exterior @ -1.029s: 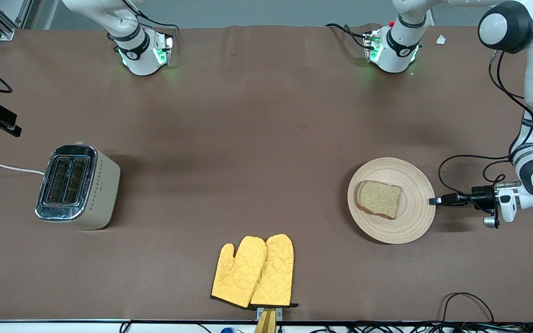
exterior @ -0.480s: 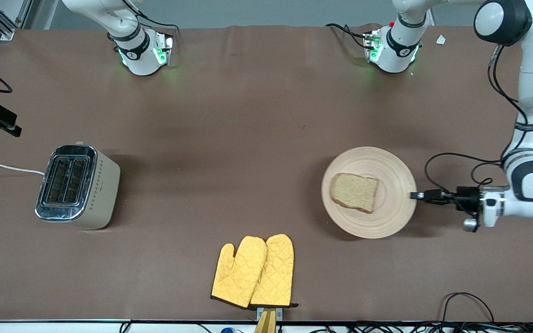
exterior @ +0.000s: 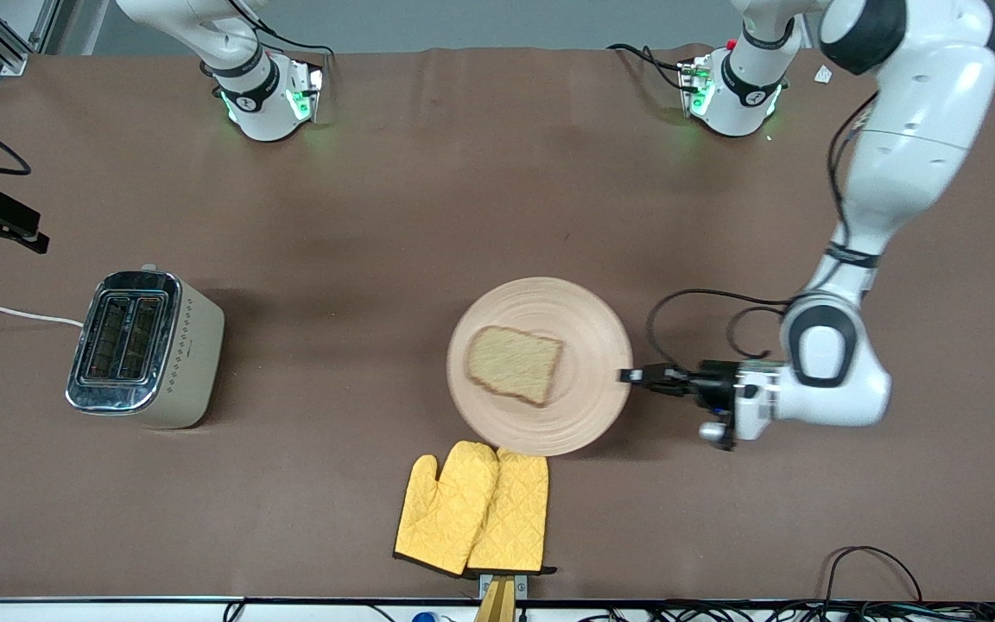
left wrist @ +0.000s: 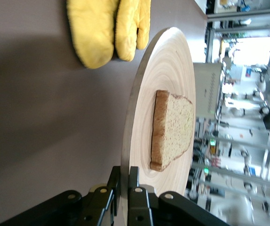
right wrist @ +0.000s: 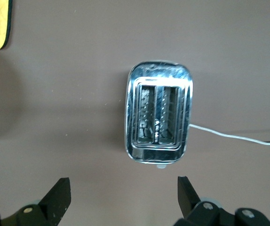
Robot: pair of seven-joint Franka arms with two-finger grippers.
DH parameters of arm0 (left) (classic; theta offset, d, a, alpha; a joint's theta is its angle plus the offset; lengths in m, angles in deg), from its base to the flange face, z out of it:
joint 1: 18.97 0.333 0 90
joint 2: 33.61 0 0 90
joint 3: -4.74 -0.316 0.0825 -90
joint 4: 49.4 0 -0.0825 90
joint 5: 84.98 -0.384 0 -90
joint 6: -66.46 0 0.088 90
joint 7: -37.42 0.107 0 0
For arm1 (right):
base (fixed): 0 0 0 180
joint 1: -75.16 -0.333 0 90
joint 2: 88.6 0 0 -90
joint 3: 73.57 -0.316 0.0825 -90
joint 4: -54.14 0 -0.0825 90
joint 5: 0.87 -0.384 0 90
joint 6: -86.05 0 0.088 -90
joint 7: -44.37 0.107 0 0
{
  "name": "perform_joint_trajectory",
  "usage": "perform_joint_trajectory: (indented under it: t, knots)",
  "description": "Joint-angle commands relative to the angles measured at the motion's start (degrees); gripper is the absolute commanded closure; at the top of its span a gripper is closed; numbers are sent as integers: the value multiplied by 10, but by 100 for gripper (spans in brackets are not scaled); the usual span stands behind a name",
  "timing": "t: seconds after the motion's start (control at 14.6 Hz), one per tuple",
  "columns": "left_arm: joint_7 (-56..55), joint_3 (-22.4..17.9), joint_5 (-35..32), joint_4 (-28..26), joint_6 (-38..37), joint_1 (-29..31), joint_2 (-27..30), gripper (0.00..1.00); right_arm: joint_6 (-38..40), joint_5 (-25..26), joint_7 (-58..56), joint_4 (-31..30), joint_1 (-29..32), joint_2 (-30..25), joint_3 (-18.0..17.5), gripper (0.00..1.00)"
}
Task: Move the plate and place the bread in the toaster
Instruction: 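Push the plate toward the toaster with the left gripper while the right gripper reaches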
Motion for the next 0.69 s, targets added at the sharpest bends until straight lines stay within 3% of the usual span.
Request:
perform_joint_trajectory:
  t: [0.0, 0.27, 0.41, 0.62]
  knots:
    - [-26, 0, 70, 3, 98, -80, -17, 100, -21, -23, 38, -19, -3, 33, -3, 0]
    - [-31, -2, 168, 32, 198, -208, -73, 100, -92, -42, 61, -21, -33, 103, -5, 0]
    - [-30, -2, 186, 39, 221, -243, -81, 100, -147, -80, 62, -48, -34, 127, -5, 0]
    - [-21, -3, 187, 39, 260, -272, -83, 96, -244, -82, 131, -91, -84, 157, -4, 0]
